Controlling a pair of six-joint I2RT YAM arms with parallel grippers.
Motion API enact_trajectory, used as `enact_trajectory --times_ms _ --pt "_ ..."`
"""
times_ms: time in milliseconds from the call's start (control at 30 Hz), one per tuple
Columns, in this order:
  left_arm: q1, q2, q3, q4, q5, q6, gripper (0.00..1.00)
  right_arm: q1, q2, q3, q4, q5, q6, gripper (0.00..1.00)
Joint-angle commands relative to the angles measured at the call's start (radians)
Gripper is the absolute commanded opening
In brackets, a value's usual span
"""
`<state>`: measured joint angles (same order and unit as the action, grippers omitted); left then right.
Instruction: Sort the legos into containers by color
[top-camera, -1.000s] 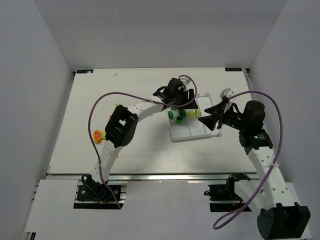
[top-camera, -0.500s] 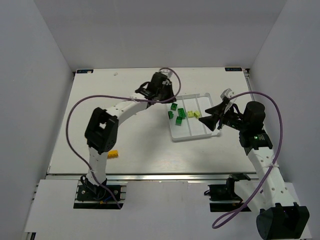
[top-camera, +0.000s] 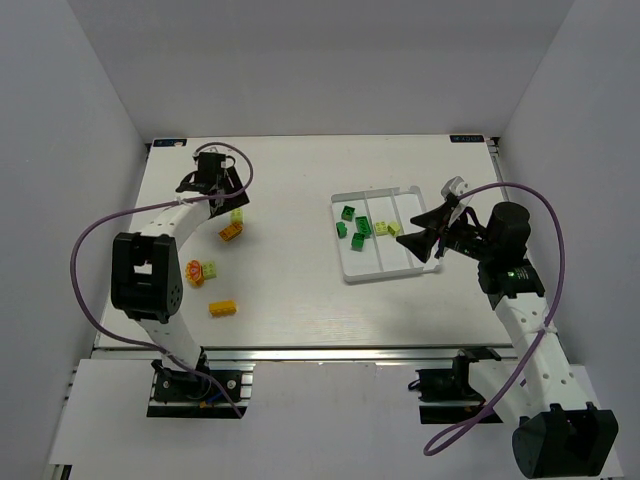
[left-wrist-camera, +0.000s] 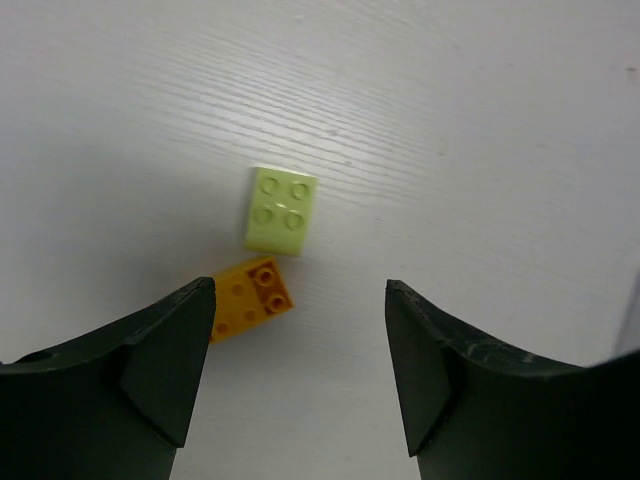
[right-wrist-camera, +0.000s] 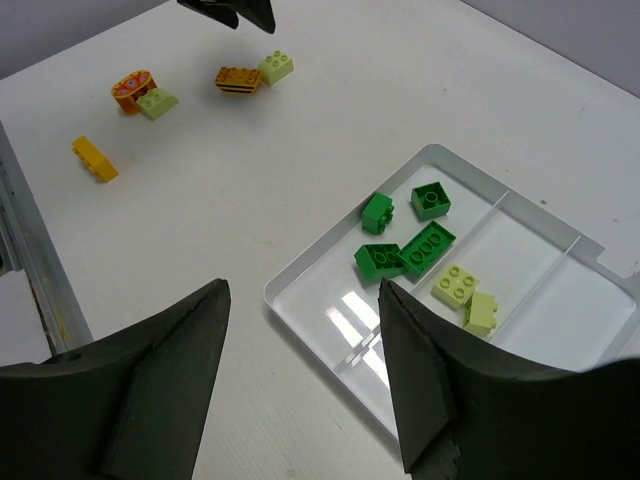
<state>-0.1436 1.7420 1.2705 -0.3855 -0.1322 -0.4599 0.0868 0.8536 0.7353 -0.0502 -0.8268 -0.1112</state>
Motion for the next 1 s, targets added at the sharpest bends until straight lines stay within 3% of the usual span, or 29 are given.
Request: enact_trajectory --times_ms 0,400,533,633,800,867,967 --pt "0.007 0.019 0.030 -0.016 -0.046 0.075 0.79 -0.002 0.004 -0.008 0.038 -0.015 0.004 0.67" --pt "0.059 0.238 0.158 -0.033 0.042 0.216 0.74 -0.001 0.010 -0.007 0.039 -0.011 -0.001 0.68" --pt "0.059 0.255 0.162 -0.030 0.058 0.230 0.66 -0.002 0.013 -0.007 0.039 -0.011 -0.002 0.68" --pt "0.059 0.260 0.159 -0.026 0.069 0.231 0.57 -0.002 0.015 -0.007 0.039 -0.012 -0.002 0.68" --pt "0.059 0.243 0.164 -0.021 0.107 0.224 0.22 -0.002 0.016 -0.007 0.039 -0.012 -0.002 0.68" --pt "0.059 0.200 0.161 -0.009 0.131 0.216 0.16 -0.002 0.015 -0.005 0.039 -0.012 -0.004 0.68" --pt "0.024 0.122 0.155 0.034 0.308 0.211 0.15 -0.002 0.016 -0.005 0.038 -0.017 -0.002 0.67"
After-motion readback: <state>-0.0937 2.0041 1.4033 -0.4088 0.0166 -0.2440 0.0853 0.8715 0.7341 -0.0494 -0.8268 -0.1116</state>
